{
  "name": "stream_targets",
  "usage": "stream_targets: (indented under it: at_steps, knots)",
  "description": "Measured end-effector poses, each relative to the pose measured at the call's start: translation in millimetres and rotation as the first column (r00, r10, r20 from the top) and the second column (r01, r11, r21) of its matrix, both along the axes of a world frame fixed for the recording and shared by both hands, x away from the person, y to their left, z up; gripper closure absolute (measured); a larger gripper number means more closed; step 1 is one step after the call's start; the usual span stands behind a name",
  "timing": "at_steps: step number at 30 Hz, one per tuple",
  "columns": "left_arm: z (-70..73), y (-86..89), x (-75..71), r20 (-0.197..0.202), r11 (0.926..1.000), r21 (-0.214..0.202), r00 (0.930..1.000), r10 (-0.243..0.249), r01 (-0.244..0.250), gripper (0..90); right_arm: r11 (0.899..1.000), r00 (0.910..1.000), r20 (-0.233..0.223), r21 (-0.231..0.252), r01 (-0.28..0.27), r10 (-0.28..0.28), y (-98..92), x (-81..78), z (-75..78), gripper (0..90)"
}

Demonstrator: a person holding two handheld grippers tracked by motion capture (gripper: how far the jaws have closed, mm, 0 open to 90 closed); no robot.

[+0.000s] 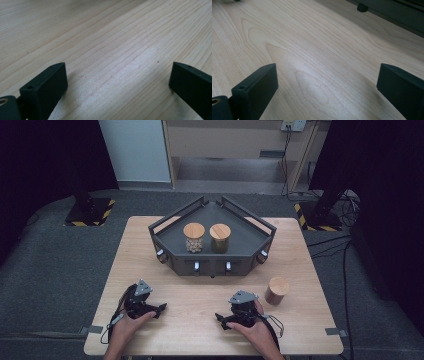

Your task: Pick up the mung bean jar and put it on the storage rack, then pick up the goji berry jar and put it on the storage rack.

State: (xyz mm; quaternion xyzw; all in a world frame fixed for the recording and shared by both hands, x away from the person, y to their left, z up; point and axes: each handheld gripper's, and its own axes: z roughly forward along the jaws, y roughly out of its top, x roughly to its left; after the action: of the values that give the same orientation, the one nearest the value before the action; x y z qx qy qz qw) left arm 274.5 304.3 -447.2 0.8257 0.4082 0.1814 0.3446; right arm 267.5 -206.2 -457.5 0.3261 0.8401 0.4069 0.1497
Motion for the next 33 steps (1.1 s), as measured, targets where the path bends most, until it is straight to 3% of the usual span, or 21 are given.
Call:
stream_targets:
  at_steps: [14, 25, 33]
  knots:
    - [-0.1, -0.9, -1.2, 0.0, 1.0, 0.0, 1.0, 0.008, -0.008, 0.6, 0.998, 0.9992, -0.039, -0.056, -0.002, 0.0, 10.3, 7.6, 5.0, 4.0]
    - [0.0, -0.9, -1.1, 0.0, 1.0, 0.0, 1.0, 0.008, -0.008, 0.6, 1.0, 0.9994, -0.036, -0.03, -0.003, 0.002, 7.4, 4.5, 5.5, 3.9]
    - [0.0, -0.9, -1.1, 0.0, 1.0, 0.0, 1.0, 0.008, -0.008, 0.6, 0.999, 0.9998, -0.019, -0.031, -0.01, 0.01, 3.0, 3.2, 19.2, 4.0]
